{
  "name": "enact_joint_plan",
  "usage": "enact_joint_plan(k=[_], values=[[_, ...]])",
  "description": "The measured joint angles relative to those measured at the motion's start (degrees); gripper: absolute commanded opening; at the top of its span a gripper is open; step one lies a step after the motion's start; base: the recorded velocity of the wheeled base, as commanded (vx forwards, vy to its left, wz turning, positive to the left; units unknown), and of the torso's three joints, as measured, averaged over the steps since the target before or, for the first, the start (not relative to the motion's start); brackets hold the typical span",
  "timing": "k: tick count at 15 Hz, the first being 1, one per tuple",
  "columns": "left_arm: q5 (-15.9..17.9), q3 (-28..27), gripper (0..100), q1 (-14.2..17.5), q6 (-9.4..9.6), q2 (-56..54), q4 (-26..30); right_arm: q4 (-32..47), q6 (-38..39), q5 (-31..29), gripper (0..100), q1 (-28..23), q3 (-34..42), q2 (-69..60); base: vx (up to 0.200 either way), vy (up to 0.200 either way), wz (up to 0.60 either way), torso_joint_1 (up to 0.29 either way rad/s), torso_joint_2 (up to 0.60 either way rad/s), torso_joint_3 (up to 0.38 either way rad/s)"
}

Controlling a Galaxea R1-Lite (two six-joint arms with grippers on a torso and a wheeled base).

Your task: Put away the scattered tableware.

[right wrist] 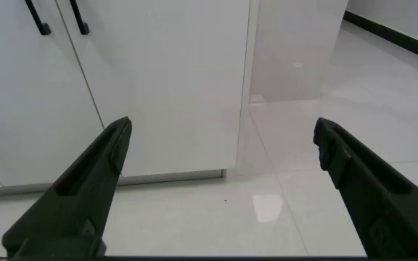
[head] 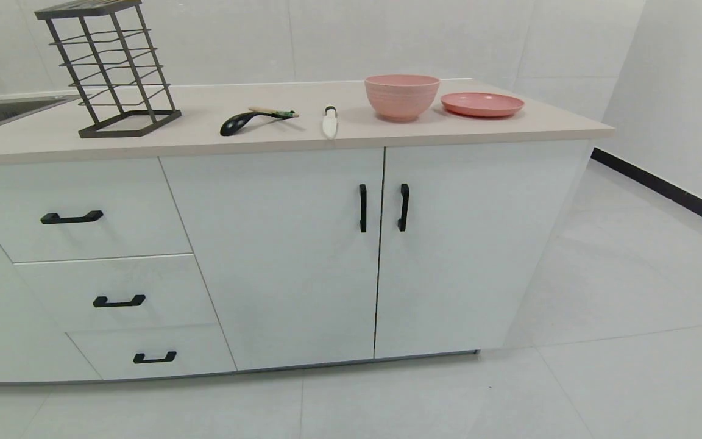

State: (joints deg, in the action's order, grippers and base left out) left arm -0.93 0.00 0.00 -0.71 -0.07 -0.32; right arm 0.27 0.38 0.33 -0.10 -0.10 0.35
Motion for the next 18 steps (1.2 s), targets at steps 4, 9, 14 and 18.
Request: enact_joint_plan(k=[4, 9, 14, 18], values=[[-0.02, 0.00, 100, 0.00, -0.05, 0.00, 0.00, -0.11, 0.02, 0.00, 100, 0.00, 0.00, 0.00, 0.000, 0.000, 0.00, 0.000, 0.00, 0.000], [-0.02, 0.00, 100, 0.00, -0.22, 0.00, -0.06, -4.64, 0.22, 0.43, 100, 0.00, 0.05, 0.02, 0.000, 0.000, 0.00, 0.000, 0.00, 0.000], [-0.02, 0.00, 100, 0.07, -0.02, 0.00, -0.01, -12.52, 0.73, 8.86, 100, 0.00, -1.33, 0.00, 0.000, 0.000, 0.00, 0.000, 0.00, 0.000], [0.06, 0.00, 100, 0.07, 0.20, 0.00, 0.00, -0.51, 0.60, 14.38, 100, 0.10, -6.75, 0.02, 0.000, 0.000, 0.00, 0.000, 0.00, 0.000]])
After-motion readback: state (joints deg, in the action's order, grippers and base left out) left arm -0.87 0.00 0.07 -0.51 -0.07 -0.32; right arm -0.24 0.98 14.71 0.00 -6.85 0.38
